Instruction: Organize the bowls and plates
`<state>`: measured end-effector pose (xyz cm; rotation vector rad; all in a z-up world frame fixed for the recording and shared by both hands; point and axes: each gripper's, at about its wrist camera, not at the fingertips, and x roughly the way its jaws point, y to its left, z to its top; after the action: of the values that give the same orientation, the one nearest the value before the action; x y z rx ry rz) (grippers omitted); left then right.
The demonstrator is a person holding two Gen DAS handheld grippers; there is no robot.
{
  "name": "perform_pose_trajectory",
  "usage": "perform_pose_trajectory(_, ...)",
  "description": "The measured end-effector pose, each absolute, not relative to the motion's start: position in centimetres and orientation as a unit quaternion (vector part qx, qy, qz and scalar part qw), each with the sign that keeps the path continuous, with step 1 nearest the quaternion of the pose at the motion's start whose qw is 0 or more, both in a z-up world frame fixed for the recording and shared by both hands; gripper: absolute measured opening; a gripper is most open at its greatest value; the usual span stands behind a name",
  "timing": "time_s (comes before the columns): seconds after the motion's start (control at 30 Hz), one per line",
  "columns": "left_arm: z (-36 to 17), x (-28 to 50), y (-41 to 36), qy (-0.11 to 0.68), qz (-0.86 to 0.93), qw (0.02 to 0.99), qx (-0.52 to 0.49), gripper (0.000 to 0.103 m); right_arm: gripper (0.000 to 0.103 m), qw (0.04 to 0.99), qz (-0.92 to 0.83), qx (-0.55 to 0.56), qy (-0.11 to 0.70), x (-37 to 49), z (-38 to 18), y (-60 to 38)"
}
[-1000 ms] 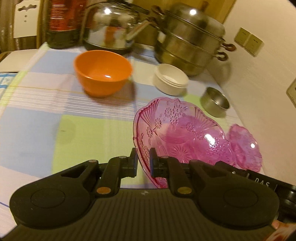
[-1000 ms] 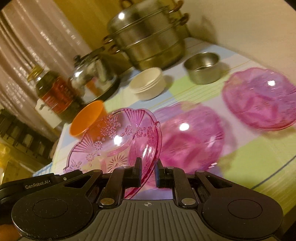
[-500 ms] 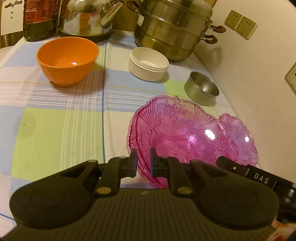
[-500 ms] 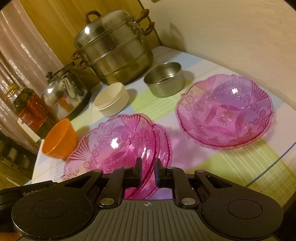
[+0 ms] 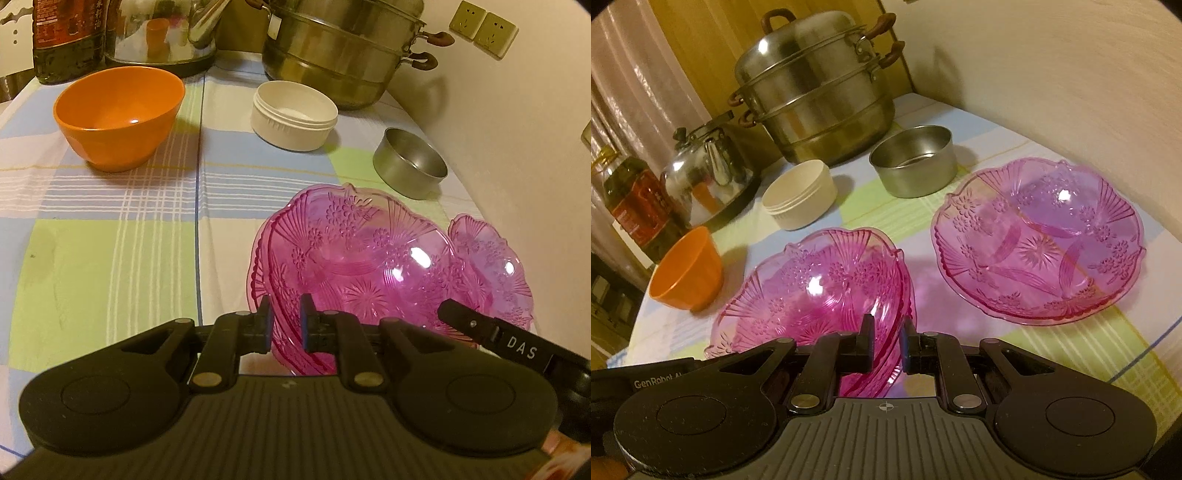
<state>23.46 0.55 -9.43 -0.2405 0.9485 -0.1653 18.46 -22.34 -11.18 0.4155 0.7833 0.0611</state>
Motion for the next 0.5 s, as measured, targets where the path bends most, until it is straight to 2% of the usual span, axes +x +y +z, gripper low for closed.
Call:
perform_pose_trajectory(0.37, -9.24, 23.49, 0.15, 0.443, -0.077, 0.889, -0.092, 0.015, 0.015, 0.91, 0.037, 0.178, 0.371, 18.79, -11.38, -21.71)
perform_pose_trajectory(0.4, -9.18, 23.46, -0.01, 0.441, -0.074, 0.891, -0.083, 0.016, 0.019, 0.91, 0.039, 0.181, 0.372, 18.86, -11.41, -21.77)
perform_pose_trajectory(0.47, -9.14, 23.44, -0.07, 0.44, -0.071, 0.892, -0.074, 0.029, 0.026, 0.909, 0.044, 0.185, 0.37, 18.97, -11.43, -21.79)
perform_pose_trajectory(0.5, -9.17, 23.47, 0.05, 0.441, -0.071, 0.892, -0.077, 0.03, 0.032, 0.91, 0.044, 0.184, 0.368, 18.97, -11.39, -21.72)
